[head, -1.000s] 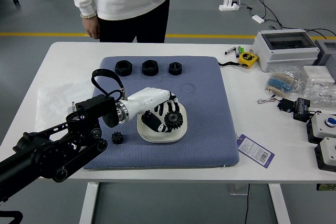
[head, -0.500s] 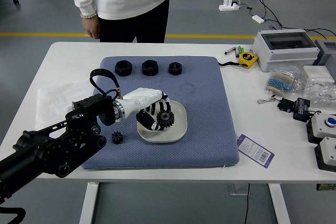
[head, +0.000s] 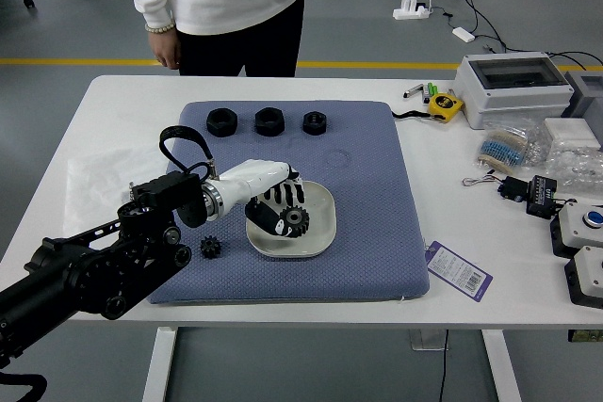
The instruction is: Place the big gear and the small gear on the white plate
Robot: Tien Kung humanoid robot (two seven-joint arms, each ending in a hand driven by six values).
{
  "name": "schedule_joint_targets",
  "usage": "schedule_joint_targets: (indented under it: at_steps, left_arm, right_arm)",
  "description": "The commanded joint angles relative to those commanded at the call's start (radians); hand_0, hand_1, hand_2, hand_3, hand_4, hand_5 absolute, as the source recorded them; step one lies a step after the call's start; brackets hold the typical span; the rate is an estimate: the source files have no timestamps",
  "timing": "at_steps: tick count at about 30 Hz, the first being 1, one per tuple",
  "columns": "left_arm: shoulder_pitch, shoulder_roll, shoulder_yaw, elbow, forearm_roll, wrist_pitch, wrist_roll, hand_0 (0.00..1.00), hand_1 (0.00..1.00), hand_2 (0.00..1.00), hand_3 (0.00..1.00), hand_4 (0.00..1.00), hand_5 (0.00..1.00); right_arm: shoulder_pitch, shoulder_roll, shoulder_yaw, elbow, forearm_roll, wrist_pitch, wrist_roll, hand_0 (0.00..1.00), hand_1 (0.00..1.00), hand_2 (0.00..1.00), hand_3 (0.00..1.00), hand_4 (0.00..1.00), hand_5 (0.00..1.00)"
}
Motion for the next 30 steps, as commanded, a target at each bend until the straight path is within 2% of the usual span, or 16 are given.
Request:
schedule_joint_targets:
  at_steps: [8, 11, 12, 14, 19, 21, 22, 23, 25, 27, 29, 30]
  left_arm:
    - [0.009, 0.005, -0.025, -0.019, 0.002, -0.007, -0.001, 0.485, 0.56, 0.613, 0.626, 0.998, 0.391]
    - [0.021, 0.012, -0.081, -0.059, 0.019, -0.018, 0.008, 0.485, 0.56, 0.613, 0.626, 0.998, 0.391]
    - [0.024, 0.018, -0.097, -0.073, 0.025, -0.022, 0.011, 0.486, 0.561, 0.621, 0.646, 0.998, 0.432]
    - [0.028, 0.027, -0.124, -0.098, 0.035, -0.029, 0.015, 0.486, 0.561, 0.621, 0.646, 0.998, 0.432]
    - [0.049, 0.069, -0.18, -0.166, 0.067, -0.058, 0.036, 0.495, 0.565, 0.622, 0.653, 0.998, 0.437]
    - [0.071, 0.099, -0.208, -0.205, 0.085, -0.081, 0.051, 0.495, 0.565, 0.622, 0.653, 0.998, 0.437]
    - [0.074, 0.104, -0.212, -0.211, 0.087, -0.084, 0.053, 0.495, 0.565, 0.622, 0.653, 0.998, 0.437]
    - [0.092, 0.123, -0.231, -0.233, 0.097, -0.103, 0.066, 0.495, 0.565, 0.622, 0.653, 0.998, 0.437]
    - [0.114, 0.143, -0.255, -0.261, 0.107, -0.128, 0.082, 0.517, 0.579, 0.638, 0.683, 0.998, 0.435]
    - [0.157, 0.17, -0.304, -0.305, 0.131, -0.167, 0.107, 0.517, 0.579, 0.638, 0.683, 0.998, 0.435]
    - [0.184, 0.184, -0.335, -0.33, 0.148, -0.189, 0.121, 0.517, 0.579, 0.638, 0.683, 0.998, 0.435]
    - [0.205, 0.194, -0.358, -0.35, 0.162, -0.206, 0.131, 0.609, 0.632, 0.684, 0.725, 0.998, 0.425]
  right_arm:
    - [0.0, 0.0, -0.001, 0.0, 0.002, 0.0, 0.002, 0.734, 0.754, 0.821, 0.788, 0.998, 0.829]
    - [-0.001, 0.0, -0.001, -0.001, 0.003, 0.001, 0.002, 0.734, 0.754, 0.821, 0.788, 0.998, 0.829]
    - [-0.002, 0.0, -0.001, -0.001, 0.003, 0.001, 0.002, 0.733, 0.754, 0.821, 0.787, 0.998, 0.828]
    - [-0.002, 0.0, -0.001, -0.001, 0.002, 0.001, 0.002, 0.733, 0.754, 0.821, 0.787, 0.998, 0.828]
    - [-0.007, 0.001, 0.0, -0.002, 0.003, 0.001, 0.002, 0.733, 0.753, 0.821, 0.786, 0.998, 0.827]
    - [-0.01, 0.002, 0.0, -0.002, 0.003, 0.001, 0.002, 0.733, 0.753, 0.821, 0.786, 0.998, 0.827]
    - [-0.011, 0.002, 0.0, -0.002, 0.003, 0.001, 0.002, 0.733, 0.753, 0.821, 0.786, 0.998, 0.827]
    - [-0.013, 0.002, -0.002, -0.003, 0.007, 0.002, 0.004, 0.733, 0.753, 0.821, 0.786, 0.998, 0.827]
    - [-0.016, 0.003, -0.004, -0.003, 0.011, 0.003, 0.006, 0.733, 0.753, 0.82, 0.786, 0.998, 0.825]
    - [-0.021, 0.004, -0.006, -0.004, 0.016, 0.003, 0.01, 0.733, 0.753, 0.82, 0.786, 0.998, 0.825]
    - [-0.023, 0.004, -0.006, -0.004, 0.017, 0.003, 0.011, 0.733, 0.753, 0.82, 0.786, 0.998, 0.825]
    - [-0.024, 0.004, -0.005, -0.005, 0.016, 0.003, 0.011, 0.733, 0.752, 0.819, 0.785, 0.998, 0.824]
